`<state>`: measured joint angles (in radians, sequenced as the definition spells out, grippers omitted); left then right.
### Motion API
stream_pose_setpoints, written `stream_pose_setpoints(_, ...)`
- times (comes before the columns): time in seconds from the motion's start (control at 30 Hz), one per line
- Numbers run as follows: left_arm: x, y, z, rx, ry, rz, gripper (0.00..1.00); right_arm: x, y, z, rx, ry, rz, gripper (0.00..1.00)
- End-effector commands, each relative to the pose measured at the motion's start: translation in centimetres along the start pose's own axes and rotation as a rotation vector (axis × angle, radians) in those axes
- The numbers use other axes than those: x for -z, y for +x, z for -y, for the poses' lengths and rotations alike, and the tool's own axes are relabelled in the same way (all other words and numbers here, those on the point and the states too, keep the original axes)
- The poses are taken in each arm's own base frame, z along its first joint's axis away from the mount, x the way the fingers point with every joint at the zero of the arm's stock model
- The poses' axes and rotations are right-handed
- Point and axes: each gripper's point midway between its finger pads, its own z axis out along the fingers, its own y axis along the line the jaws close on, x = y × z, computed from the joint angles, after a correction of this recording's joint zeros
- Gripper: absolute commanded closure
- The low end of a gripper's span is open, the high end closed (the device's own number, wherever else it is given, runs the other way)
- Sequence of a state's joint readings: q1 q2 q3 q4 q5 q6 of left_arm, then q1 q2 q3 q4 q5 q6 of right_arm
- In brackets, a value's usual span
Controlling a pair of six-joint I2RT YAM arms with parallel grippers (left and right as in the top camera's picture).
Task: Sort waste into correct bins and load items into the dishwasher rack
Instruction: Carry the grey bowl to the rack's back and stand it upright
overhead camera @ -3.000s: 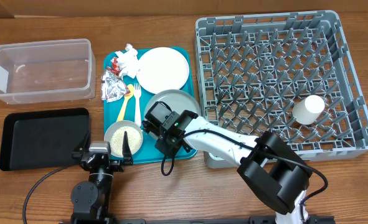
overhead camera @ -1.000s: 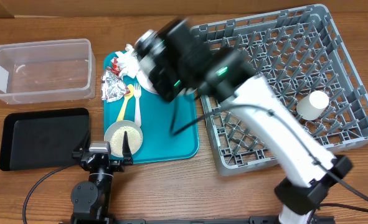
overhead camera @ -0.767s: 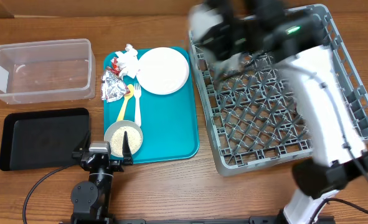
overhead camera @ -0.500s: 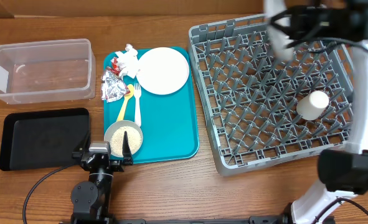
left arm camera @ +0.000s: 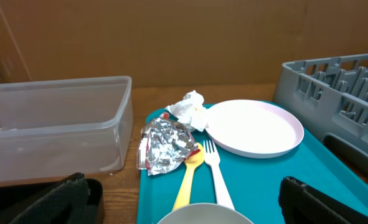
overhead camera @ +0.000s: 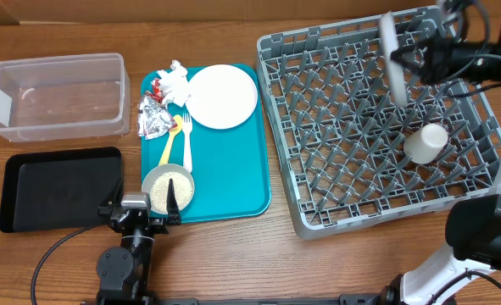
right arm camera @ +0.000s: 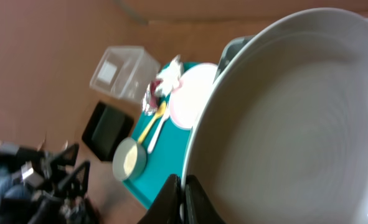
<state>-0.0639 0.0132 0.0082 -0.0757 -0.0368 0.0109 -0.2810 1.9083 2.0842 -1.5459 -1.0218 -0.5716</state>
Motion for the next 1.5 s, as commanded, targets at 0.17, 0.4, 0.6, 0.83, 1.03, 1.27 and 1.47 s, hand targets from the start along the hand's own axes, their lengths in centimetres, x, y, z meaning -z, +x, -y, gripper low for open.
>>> stream_pose_setpoints(0.17,0.0,-0.1,0.0,-0.008,0.001,0.006,0.00,-1.7,2.9,1.8,0.192,-0.054,-0.100,0.96)
stream_pose_setpoints(0.4,0.0,0.0,0.0,-0.009,0.001,0.006,0.00,-3.1,3.2,4.2,0.175,-0.065,-0.108,0.96)
stream_pose_setpoints(0.6,0.0,0.0,0.0,-0.008,0.001,0.006,0.00,-4.0,2.7,5.1,0.160,-0.113,-0.069,0.96)
stream_pose_setpoints(0.83,0.0,-0.1,0.0,-0.008,0.001,0.006,0.00,-4.0,2.0,4.5,0.158,-0.151,-0.026,0.96)
stream_pose_setpoints(1.03,0.0,0.0,0.0,-0.008,0.001,0.006,0.00,-4.0,1.5,4.1,0.161,-0.172,0.000,0.96)
stream_pose_setpoints(1.27,0.0,0.0,0.0,-0.009,0.001,0.006,0.00,-4.1,1.5,4.4,0.171,-0.168,0.003,0.96)
stream_pose_setpoints(1.47,0.0,0.0,0.0,-0.009,0.001,0.006,0.00,-4.2,1.4,5.0,0.173,-0.142,-0.007,0.96)
